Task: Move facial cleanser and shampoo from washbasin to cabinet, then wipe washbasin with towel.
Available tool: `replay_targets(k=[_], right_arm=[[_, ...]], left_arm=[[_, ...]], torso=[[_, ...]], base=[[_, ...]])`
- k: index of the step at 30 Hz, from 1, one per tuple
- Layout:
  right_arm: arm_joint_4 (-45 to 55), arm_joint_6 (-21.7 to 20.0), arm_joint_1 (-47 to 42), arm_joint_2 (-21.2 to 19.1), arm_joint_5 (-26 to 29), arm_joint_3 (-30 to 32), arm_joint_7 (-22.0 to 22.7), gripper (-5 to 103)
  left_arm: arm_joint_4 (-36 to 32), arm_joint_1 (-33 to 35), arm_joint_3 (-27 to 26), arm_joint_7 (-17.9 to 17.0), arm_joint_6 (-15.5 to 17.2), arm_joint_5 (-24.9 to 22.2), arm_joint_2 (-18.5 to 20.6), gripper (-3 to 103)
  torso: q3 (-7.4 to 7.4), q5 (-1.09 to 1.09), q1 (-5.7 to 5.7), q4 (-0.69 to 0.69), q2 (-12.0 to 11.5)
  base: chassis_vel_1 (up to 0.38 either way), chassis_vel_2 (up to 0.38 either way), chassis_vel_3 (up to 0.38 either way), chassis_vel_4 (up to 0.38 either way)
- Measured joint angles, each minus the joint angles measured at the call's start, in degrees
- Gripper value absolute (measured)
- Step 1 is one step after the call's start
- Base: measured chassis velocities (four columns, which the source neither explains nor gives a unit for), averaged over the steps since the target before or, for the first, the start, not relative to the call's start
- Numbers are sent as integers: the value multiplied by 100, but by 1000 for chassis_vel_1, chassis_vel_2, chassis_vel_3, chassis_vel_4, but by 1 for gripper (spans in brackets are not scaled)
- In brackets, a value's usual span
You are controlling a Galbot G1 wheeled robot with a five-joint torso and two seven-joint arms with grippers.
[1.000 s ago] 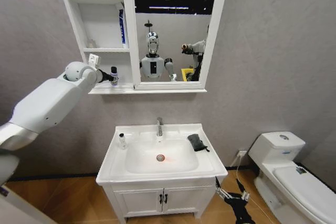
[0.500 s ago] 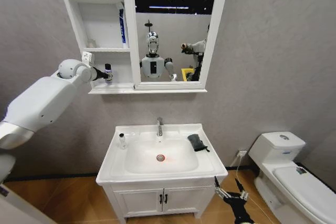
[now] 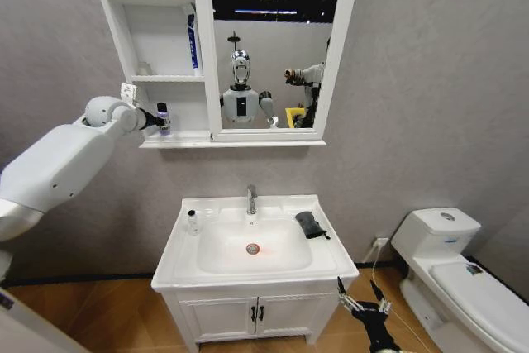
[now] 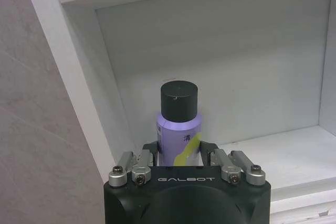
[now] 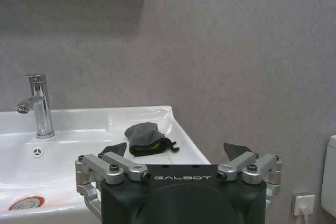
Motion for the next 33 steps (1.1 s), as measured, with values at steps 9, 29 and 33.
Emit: replay_targets(k=[9,29,33], right_arm=[[-47,7,8,16,-16,-19,-2,100],[-96,34,44,24,-61,-48,-4,100],[-101,22,55,39,-111,-76,-7,100]], left_arm=[[23,36,-21,-68,-5,-70,-61,45],[-333,315,-263,-466,2,-563,145,61],[-785,622,-445,-426,3,-708,413,83]], torso=[[0,0,0,0,0],[0,-1,0,2,0],[0,-2,0,0,0]], base=[[0,0,0,0],[0,0,0,0],[0,0,0,0]])
